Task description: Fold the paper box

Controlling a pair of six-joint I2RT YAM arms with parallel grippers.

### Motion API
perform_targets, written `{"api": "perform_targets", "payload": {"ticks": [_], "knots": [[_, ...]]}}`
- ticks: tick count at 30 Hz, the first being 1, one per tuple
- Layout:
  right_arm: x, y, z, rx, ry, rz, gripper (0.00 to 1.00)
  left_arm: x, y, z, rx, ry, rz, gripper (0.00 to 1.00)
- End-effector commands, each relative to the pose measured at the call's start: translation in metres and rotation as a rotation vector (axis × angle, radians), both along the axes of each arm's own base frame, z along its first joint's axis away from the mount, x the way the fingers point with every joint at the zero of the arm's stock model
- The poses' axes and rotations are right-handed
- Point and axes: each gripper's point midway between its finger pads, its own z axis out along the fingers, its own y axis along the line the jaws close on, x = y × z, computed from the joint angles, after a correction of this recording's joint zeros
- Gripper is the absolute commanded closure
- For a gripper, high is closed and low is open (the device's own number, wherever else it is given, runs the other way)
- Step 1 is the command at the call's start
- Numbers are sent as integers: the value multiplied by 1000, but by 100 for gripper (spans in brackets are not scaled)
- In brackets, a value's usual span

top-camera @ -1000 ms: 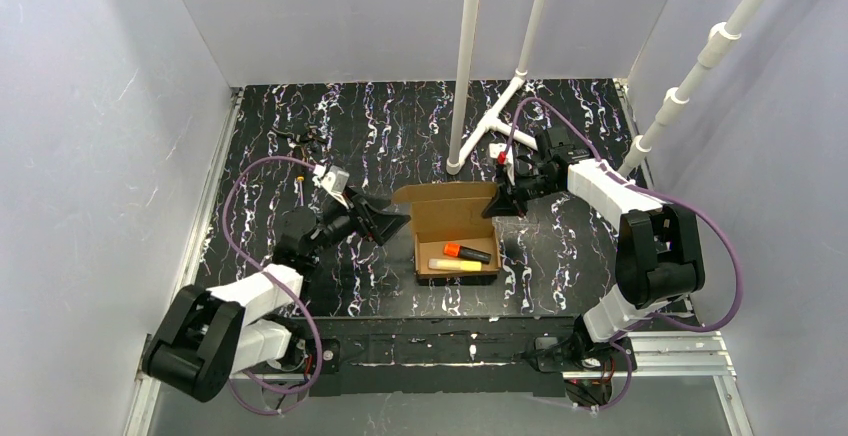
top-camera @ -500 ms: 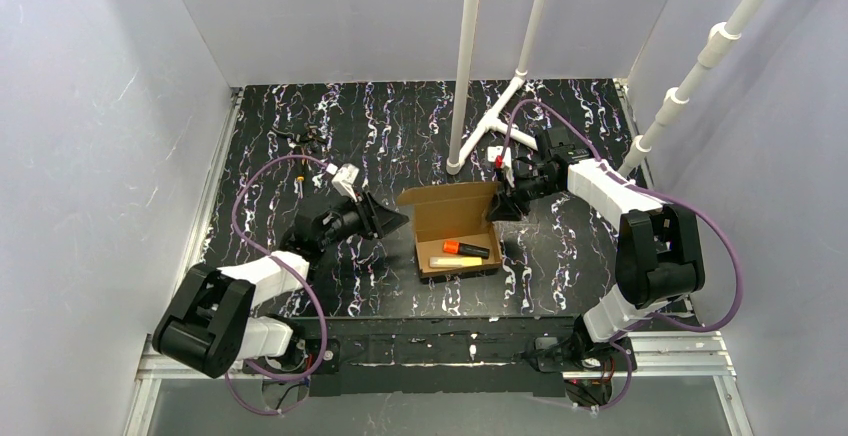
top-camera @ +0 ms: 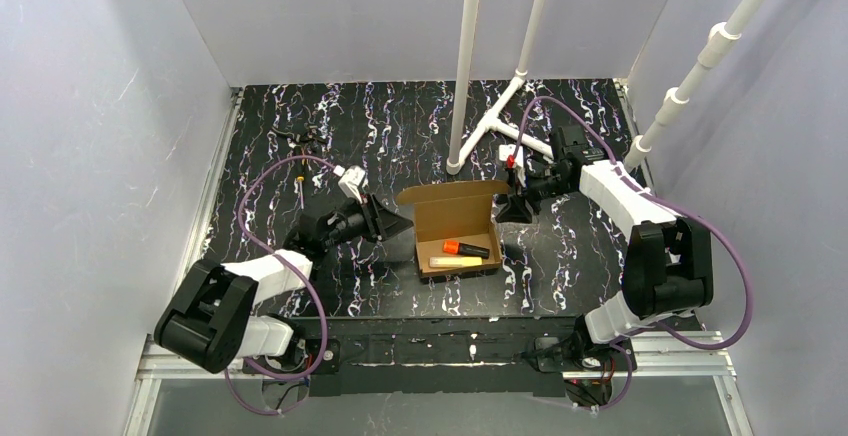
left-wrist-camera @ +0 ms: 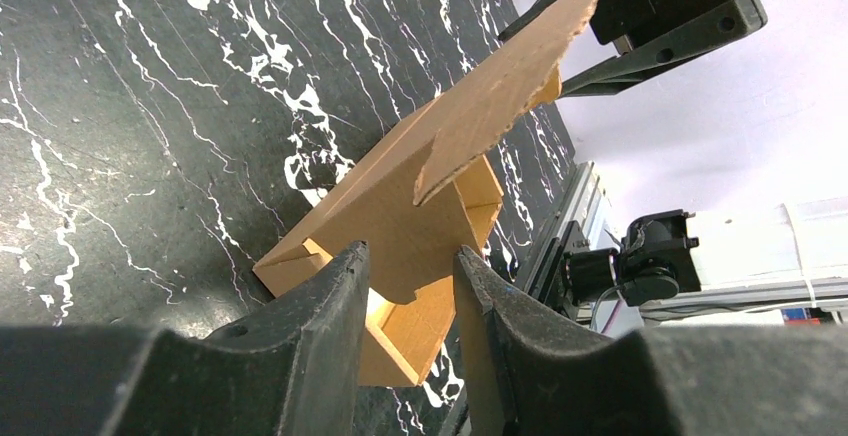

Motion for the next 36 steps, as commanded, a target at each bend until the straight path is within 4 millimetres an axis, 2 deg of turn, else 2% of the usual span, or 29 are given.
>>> {"api": "perform_targets", "payload": {"ticks": [1,7,18,26,36], "knots": [[-9,1,13,26,-28,45,44,1,-10,10,-15,-17,-32,66],[-15,3,13,32,-25,91,48,-2,-19,7,-7,-6,-49,66],[-11,0,11,1,-46,96,50,-4,-16,1,8,-1,-38,66],[-15,-4,4,-15,-91,95,49,-18,-8,-10,24,30,-38,66],[-18,-9,7,-46,-169,127,48,-33,-5,-4,16,57,-63,65]]}}
